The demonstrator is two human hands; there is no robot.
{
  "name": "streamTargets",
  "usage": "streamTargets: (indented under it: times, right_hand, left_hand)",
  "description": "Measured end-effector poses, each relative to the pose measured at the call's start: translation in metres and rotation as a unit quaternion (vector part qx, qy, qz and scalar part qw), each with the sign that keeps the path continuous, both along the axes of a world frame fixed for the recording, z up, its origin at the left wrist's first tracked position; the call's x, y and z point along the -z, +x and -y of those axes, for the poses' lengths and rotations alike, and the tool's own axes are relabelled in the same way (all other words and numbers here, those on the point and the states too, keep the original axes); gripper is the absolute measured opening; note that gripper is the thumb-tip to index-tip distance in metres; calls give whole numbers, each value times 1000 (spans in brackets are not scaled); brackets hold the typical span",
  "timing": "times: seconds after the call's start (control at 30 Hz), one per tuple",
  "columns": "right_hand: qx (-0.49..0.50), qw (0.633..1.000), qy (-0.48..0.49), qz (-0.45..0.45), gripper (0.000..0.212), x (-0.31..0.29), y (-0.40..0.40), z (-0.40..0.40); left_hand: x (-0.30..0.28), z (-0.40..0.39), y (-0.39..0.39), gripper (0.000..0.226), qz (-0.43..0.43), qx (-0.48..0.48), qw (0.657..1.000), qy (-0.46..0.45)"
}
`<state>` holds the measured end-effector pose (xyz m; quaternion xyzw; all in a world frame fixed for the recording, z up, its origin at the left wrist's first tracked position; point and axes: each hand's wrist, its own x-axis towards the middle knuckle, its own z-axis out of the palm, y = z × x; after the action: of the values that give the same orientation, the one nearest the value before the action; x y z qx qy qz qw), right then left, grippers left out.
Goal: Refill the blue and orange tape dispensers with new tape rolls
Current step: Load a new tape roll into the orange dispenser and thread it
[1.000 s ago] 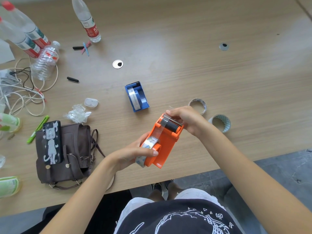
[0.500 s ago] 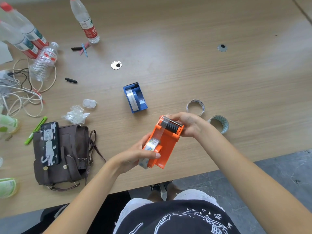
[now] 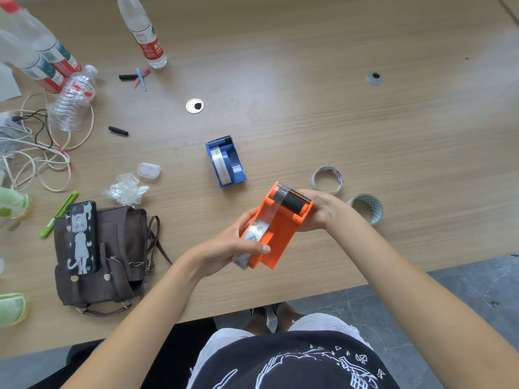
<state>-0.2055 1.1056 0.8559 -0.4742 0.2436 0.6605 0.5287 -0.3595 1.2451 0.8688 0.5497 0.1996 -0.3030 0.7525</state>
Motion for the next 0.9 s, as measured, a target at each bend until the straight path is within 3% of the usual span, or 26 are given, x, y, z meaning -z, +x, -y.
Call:
streamTargets:
  times: [0.1,0.27,0.33,0.37,0.43,0.6,0.73,0.83,0.9]
  right_hand:
    - [31,998,37,-33,20,1,-1,5]
    - [65,997,24,-25,17,6,2,-1]
    - [82,996,23,-33,6,14,5,-8]
    - [98,995,18,-19,16,18,6,-11]
    - [135,990,-7,30,15,24,8,-10]
    - [166,961,-26,221,32,28,13,-16]
    - [87,935,-15,342,50,32,35,-38]
    - [51,937,-7,347,39,36,51,-50]
    - [61,939,-8,338,29,40,62,-56]
  left_hand:
    - [1,-2,3,84,-2,-7,1000,-5]
    - [7,-3,11,78,-22,-27,999,-9]
    - [8,-4,19,73,-28,-41,999,-15]
    - [10,-5,24,74,-27,-54,998,-18]
    - [14,-5,37,78,-23,-94,995,-14]
    - [34,-8,88,89,-73,-240,968,-15]
    - [37,-16,133,94,-92,-229,969,-4]
    - [28,-18,159,62,-87,-248,965,25]
    - [39,-19,175,63,-105,-273,956,18]
